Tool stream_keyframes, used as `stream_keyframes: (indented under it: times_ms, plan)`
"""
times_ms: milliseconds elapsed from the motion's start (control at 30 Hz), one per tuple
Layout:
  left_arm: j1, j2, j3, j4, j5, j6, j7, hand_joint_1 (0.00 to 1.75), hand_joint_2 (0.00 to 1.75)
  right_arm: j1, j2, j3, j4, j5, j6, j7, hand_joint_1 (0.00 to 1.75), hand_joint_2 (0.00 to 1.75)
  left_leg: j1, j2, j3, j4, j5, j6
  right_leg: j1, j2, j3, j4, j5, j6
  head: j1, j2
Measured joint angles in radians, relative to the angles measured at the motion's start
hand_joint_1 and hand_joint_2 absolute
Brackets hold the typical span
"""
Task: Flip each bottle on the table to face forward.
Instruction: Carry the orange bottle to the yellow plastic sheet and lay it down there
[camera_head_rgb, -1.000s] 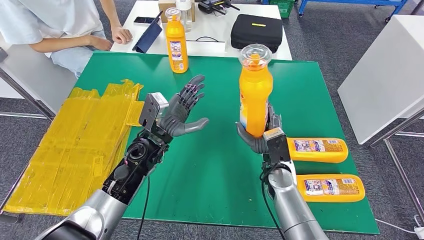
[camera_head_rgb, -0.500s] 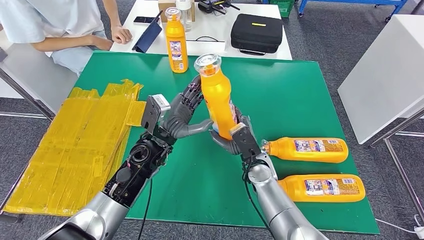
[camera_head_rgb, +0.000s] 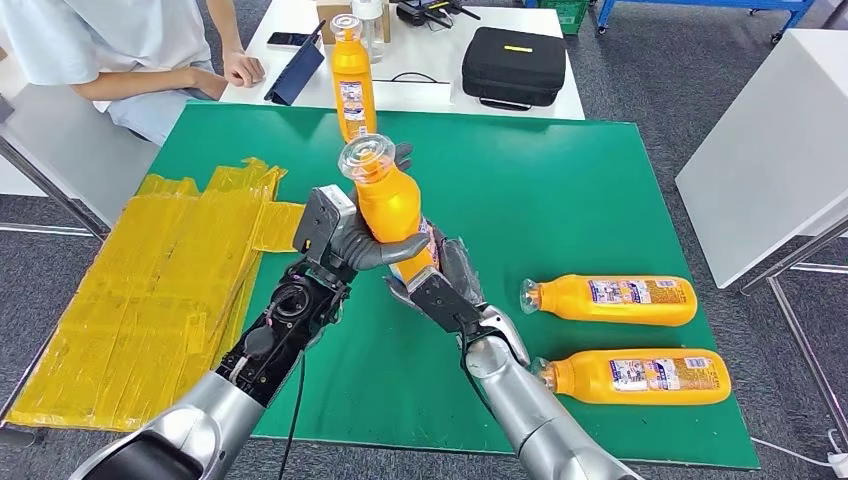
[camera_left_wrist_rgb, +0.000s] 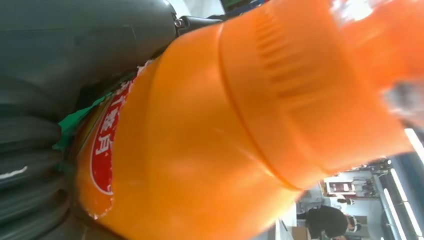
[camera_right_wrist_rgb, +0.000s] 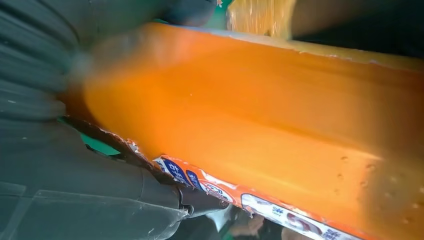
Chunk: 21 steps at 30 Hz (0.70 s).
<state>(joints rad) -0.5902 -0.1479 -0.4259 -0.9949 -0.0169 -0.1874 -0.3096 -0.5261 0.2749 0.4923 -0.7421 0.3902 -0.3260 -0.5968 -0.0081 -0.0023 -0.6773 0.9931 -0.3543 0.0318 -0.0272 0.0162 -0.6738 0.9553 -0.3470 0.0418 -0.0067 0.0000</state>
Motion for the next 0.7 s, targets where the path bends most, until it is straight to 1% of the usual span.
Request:
stream_keyframes:
  times_ms: [67, 133, 167, 200, 267, 300, 433, 700]
  plan:
    - [-0.010, -0.006, 0.003, 0.034, 0.007, -0.004, -0.008, 0.00, 1.75, 0.007, -0.001, 0.008, -0.014, 0.011, -0.040, -0.001, 1.75, 1.75, 0.000, 0.000, 0.000, 0.000, 0.000, 0.000, 0.000, 0.000, 0.000, 0.000, 0.000, 0.000, 0.000, 0.000]
    - [-0.017, -0.012, 0.006, 0.067, 0.016, -0.011, -0.014, 0.08, 1.75, 0.013, -0.005, 0.018, -0.031, 0.022, -0.066, 0.001, 1.75, 1.75, 0.000, 0.000, 0.000, 0.000, 0.000, 0.000, 0.000, 0.000, 0.000, 0.000, 0.000, 0.000, 0.000, 0.000]
    - [-0.020, -0.015, 0.008, 0.082, 0.021, -0.014, -0.018, 0.48, 1.75, 0.015, -0.007, 0.023, -0.037, 0.027, -0.073, 0.003, 1.75, 1.75, 0.000, 0.000, 0.000, 0.000, 0.000, 0.000, 0.000, 0.000, 0.000, 0.000, 0.000, 0.000, 0.000, 0.000]
    - [-0.022, -0.017, 0.010, 0.094, 0.027, -0.015, -0.023, 0.91, 1.75, 0.015, -0.009, 0.028, -0.043, 0.029, -0.076, 0.007, 1.75, 1.75, 0.000, 0.000, -0.001, 0.000, 0.000, 0.000, 0.000, 0.000, 0.000, 0.000, 0.000, 0.000, 0.000, 0.000]
    - [-0.023, -0.022, 0.017, 0.112, 0.040, -0.011, -0.037, 1.71, 1.75, 0.015, -0.013, 0.037, -0.049, 0.032, -0.080, 0.015, 1.75, 1.75, 0.000, 0.000, -0.001, 0.000, 0.000, 0.000, 0.000, 0.000, 0.000, 0.000, 0.000, 0.000, 0.000, 0.000]
    - [-0.023, -0.024, 0.023, 0.119, 0.048, -0.006, -0.044, 1.75, 1.75, 0.014, -0.015, 0.041, -0.051, 0.032, -0.081, 0.018, 1.75, 1.75, 0.000, 0.000, -0.001, 0.000, 0.000, 0.000, 0.000, 0.000, 0.000, 0.000, 0.000, 0.000, 0.000, 0.000]
    - [-0.019, -0.032, 0.041, 0.126, 0.074, 0.010, -0.063, 1.75, 1.75, 0.011, -0.018, 0.054, -0.053, 0.028, -0.084, 0.021, 1.75, 1.75, 0.000, 0.000, -0.001, 0.000, 0.000, 0.000, 0.000, 0.000, 0.000, 0.000, 0.000, 0.000, 0.000, 0.000]
    - [-0.014, -0.041, 0.063, 0.126, 0.124, 0.019, -0.069, 1.75, 1.75, 0.004, -0.019, 0.066, -0.052, 0.014, -0.084, 0.020, 1.75, 1.75, 0.000, 0.000, -0.001, 0.000, 0.000, 0.000, 0.000, 0.000, 0.000, 0.000, 0.000, 0.000, 0.000, 0.000]
